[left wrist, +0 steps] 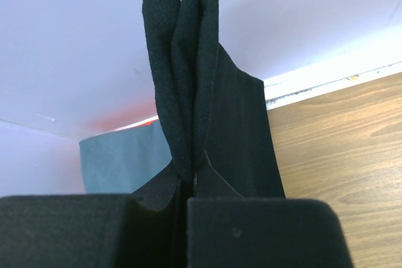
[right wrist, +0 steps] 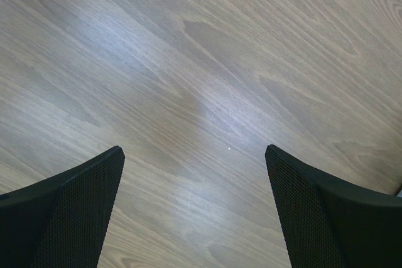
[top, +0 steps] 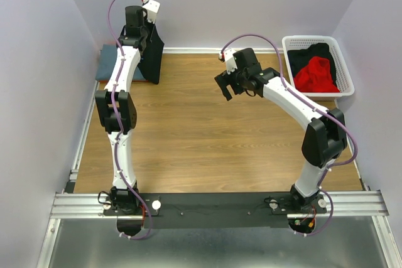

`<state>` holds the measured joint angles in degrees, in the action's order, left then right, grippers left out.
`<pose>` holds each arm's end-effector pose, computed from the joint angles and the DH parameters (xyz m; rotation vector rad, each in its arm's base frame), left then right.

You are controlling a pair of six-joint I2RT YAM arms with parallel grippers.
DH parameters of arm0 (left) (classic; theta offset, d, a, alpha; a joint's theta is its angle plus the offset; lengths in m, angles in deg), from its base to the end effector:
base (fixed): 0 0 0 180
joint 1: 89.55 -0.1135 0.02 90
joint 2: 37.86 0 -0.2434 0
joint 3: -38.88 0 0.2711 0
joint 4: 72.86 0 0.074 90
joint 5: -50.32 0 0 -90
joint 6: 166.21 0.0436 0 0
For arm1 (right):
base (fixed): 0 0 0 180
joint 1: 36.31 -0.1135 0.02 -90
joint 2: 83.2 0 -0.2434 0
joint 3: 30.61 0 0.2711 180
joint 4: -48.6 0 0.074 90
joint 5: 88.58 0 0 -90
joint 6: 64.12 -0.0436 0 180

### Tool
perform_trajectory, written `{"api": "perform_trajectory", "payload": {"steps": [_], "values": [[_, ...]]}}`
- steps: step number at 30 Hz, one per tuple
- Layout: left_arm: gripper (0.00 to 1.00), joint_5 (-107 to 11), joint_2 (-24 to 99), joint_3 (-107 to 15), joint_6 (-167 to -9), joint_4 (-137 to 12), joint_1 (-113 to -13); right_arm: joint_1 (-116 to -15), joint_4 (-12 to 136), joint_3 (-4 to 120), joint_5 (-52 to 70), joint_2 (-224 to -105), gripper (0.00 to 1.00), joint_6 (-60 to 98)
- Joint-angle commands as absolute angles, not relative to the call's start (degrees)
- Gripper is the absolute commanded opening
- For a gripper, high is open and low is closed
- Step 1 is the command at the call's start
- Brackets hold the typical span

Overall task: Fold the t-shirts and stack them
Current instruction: Neatly place the folded tshirt to the corner

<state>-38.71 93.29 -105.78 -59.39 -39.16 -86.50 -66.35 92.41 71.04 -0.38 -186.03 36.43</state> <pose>0.5534 -0.0287 0.3195 0.3213 1.9002 0.1774 0.3714 0.2132 0.2621 -0.8039 2.2181 0.1289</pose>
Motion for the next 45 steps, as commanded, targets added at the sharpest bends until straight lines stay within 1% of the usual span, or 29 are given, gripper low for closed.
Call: {"api": "perform_trajectory", "payload": {"steps": [1,5,22,35,36,45], "values": [[0.0,-39.4,88.0,-108.0,-58.4,-40.6,-86.7,-66.8,92.9,71.4,-1.3,-185.2,1.0,36.4],[0.0,-42.3,86.8,-109.0,-59.5,-39.0,-86.7,-66.7,92.9,71.9,-1.2,-185.5,1.0,36.3],[0.0,-43.2,85.5,-110.1,-59.9,-37.6,-87.4,-66.7,93.1,72.4,-1.3,-186.1,1.0,36.0],[0.0,-44.0,90.0,-110.2,-58.5,-38.2,-89.1,-66.7,93.4,72.9,-1.4,-187.0,1.0,35.7],[0.0,-44.1,90.4,-110.5,-58.1,-38.2,-90.7,-66.7,93.5,73.0,-1.4,-187.3,1.0,35.7],[0.0,-43.8,92.9,-110.0,-54.1,-41.3,-93.0,-66.7,94.3,74.6,-0.8,-188.8,1.0,35.4]]}}
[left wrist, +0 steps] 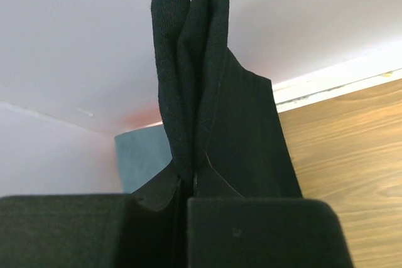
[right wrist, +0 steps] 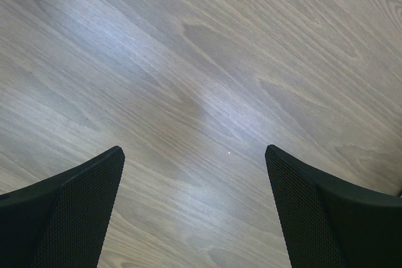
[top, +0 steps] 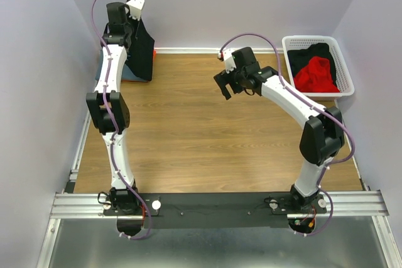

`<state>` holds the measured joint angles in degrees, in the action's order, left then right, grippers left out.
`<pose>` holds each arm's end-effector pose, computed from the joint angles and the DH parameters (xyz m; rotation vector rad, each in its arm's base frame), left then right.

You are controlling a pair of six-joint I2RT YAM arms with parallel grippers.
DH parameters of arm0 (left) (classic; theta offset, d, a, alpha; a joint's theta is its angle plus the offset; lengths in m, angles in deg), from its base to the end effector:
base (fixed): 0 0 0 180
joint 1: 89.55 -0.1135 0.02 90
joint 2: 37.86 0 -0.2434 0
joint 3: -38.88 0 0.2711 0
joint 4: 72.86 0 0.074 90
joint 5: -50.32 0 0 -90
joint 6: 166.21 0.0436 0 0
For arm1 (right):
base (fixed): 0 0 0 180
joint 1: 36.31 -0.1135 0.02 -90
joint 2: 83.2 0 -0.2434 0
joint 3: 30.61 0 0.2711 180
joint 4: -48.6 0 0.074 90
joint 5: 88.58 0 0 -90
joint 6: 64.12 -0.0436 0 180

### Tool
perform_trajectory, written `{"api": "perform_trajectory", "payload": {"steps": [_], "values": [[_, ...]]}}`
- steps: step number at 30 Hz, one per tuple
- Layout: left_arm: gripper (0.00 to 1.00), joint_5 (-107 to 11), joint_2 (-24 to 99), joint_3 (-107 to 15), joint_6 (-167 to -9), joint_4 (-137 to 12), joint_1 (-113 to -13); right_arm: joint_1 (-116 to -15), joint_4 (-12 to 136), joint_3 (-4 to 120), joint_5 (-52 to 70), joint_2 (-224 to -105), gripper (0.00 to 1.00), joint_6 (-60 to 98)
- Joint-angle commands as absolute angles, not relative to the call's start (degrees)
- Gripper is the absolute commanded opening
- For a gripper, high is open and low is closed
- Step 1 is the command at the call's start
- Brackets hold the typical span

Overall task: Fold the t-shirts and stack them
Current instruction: Neatly place the folded tshirt to the corner, then reset both grippers

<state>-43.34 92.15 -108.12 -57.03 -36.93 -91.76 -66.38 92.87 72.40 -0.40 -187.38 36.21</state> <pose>0.5466 0.0183 0.3410 0.3240 1.8775 0.1926 0.3756 0.2158 0.2602 -0.8029 2.2268 0.1292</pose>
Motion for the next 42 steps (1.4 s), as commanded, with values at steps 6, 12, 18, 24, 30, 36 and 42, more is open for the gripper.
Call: {"api": "perform_trajectory", "payload": {"steps": [6,12,18,24,30,36,42], "values": [[0.0,-43.2,93.9,-108.9,-49.7,-44.1,-94.6,-66.7,94.9,75.3,-0.4,-190.2,1.0,35.1],[0.0,-41.9,96.5,-109.3,-45.5,-46.1,-95.3,-66.7,95.1,76.0,-0.2,-191.0,1.0,35.0],[0.0,-38.0,98.9,-109.3,-42.4,-49.5,-96.4,-66.8,95.5,76.3,-0.3,-191.7,1.0,35.0],[0.49,-32.3,101.4,-112.2,-39.2,-52.9,-97.8,-66.8,96.0,77.3,-0.7,-191.8,1.0,34.8],[0.68,-32.8,97.3,-113.7,-38.8,-51.2,-98.5,-66.7,96.2,77.4,-1.7,-190.6,1.0,35.2],[0.74,-37.5,89.1,-113.1,-43.1,-42.0,-97.7,-65.2,96.5,78.0,-0.8,-188.2,1.0,34.1],[0.75,-37.4,78.7,-107.8,-45.5,-33.4,-90.8,-60.6,97.2,77.9,1.1,-184.9,1.0,33.0]]}}
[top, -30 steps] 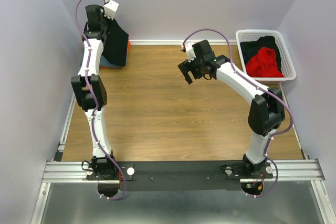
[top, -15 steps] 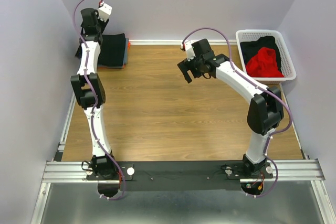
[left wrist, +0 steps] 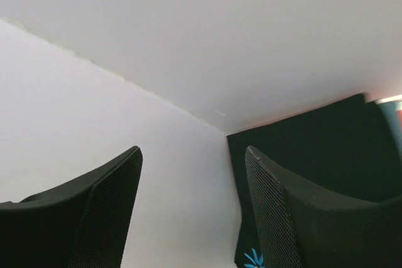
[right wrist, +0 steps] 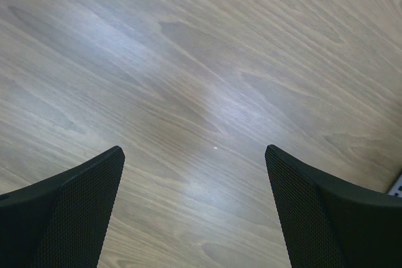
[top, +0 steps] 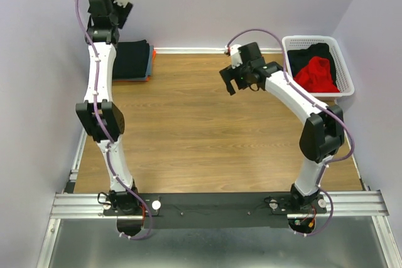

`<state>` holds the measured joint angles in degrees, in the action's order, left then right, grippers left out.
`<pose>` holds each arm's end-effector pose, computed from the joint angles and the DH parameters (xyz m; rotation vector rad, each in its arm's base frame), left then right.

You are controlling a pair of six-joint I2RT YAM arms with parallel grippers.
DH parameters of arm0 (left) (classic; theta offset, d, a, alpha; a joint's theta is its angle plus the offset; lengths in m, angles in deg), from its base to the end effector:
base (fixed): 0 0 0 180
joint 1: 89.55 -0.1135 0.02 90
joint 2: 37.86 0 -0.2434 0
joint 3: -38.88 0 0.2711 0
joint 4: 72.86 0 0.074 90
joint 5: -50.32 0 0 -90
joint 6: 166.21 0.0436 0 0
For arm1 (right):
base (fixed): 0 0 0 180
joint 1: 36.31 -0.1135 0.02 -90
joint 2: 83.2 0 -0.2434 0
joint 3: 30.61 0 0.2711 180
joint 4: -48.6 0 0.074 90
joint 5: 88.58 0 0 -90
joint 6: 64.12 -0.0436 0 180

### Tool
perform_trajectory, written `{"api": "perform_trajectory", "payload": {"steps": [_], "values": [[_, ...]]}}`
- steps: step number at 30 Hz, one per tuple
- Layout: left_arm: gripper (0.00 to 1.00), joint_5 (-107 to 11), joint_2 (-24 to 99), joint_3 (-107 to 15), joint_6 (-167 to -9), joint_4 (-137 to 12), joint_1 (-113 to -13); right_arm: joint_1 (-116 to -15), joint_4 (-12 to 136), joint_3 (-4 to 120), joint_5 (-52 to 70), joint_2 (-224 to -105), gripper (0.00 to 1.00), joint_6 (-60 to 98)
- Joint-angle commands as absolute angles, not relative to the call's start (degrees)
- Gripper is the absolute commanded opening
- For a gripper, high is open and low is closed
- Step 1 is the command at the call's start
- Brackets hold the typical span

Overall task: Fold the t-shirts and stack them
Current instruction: Reset both grippers

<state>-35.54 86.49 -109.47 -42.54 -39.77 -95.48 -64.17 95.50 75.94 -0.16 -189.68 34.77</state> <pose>0.5179 0.0570 0.4062 0.3697 1.7239 0.5690 0.3901 0.2048 0.2615 -0.7414 2.2735 0.1234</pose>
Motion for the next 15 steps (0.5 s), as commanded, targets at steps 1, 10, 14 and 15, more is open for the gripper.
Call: {"api": "perform_trajectory", "payload": {"steps": [1,10,14,15], "values": [[0.85,-38.3,77.7,-107.1,-48.3,-30.1,-89.9,-58.8,97.3,77.5,2.6,-184.2,1.0,32.7],[0.95,-59.3,68.3,-95.2,-66.6,-20.0,-86.3,-47.4,99.6,71.8,10.5,-175.1,1.0,30.7],[0.95,-58.0,58.2,-77.6,-66.5,-25.5,-82.9,-44.5,100.3,65.3,13.1,-171.0,1.0,30.2],[0.95,-57.4,56.8,-71.1,-66.1,-27.3,-82.1,-44.2,100.3,62.2,13.6,-170.2,1.0,30.1]]}}
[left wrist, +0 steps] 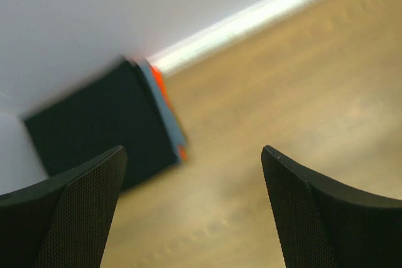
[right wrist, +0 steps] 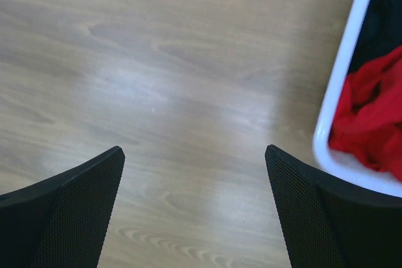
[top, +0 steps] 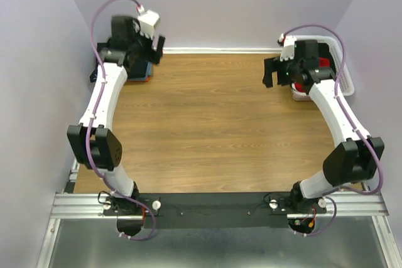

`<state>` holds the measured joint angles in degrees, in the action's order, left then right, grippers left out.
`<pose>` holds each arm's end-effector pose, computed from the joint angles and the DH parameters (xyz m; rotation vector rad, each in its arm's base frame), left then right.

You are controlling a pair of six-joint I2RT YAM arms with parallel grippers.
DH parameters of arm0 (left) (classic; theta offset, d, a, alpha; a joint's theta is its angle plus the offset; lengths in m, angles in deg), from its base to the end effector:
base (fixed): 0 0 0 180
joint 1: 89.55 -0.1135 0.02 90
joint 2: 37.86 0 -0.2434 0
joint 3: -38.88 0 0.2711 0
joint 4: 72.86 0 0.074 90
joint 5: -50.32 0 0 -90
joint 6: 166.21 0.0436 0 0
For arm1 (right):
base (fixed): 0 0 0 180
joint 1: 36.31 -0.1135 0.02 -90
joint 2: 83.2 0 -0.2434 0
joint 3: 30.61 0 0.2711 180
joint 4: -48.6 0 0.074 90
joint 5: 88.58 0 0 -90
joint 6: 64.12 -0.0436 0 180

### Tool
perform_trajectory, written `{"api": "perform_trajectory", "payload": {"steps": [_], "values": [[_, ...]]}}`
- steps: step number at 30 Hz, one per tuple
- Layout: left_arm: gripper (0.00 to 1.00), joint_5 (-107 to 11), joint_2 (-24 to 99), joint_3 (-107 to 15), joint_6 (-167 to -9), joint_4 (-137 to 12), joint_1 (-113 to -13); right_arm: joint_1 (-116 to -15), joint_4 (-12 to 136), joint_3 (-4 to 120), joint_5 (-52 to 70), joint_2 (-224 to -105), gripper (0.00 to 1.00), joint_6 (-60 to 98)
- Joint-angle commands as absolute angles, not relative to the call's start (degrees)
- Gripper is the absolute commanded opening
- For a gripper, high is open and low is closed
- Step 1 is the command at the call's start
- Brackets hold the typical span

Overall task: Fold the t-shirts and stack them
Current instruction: Reset both grippers

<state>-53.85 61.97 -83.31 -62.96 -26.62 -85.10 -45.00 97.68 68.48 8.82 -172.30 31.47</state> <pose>0.4165 -0.0431 0.4094 0.4607 1.9226 -0.1458 0.3690 0.0621 0.3300 -0.3485 2.2250 0.1745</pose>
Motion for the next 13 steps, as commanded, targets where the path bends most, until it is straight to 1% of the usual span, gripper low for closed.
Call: {"api": "perform_trajectory", "payload": {"steps": [1,2,3,7,10,13], "values": [[0.95,-56.0,55.3,-67.8,-66.1,-28.1,-80.8,-44.1,100.3,60.3,14.0,-168.6,1.0,29.8],[0.95,-55.4,52.5,-64.6,-65.9,-29.0,-80.1,-44.1,100.3,58.8,14.6,-167.8,1.0,29.5],[0.95,-55.2,51.0,-58.8,-65.8,-30.8,-79.8,-44.1,100.3,55.5,16.1,-167.2,1.0,29.3],[0.95,-54.9,45.1,-47.7,-65.5,-34.6,-78.6,-44.1,100.2,49.5,18.7,-164.4,1.0,28.8],[0.96,-53.6,42.4,-43.4,-65.9,-35.5,-77.8,-44.1,100.2,47.7,19.0,-162.8,1.0,28.5],[0.96,-53.3,40.4,-41.8,-66.5,-35.7,-77.7,-44.0,100.1,47.0,19.1,-161.2,1.0,27.1]]}}
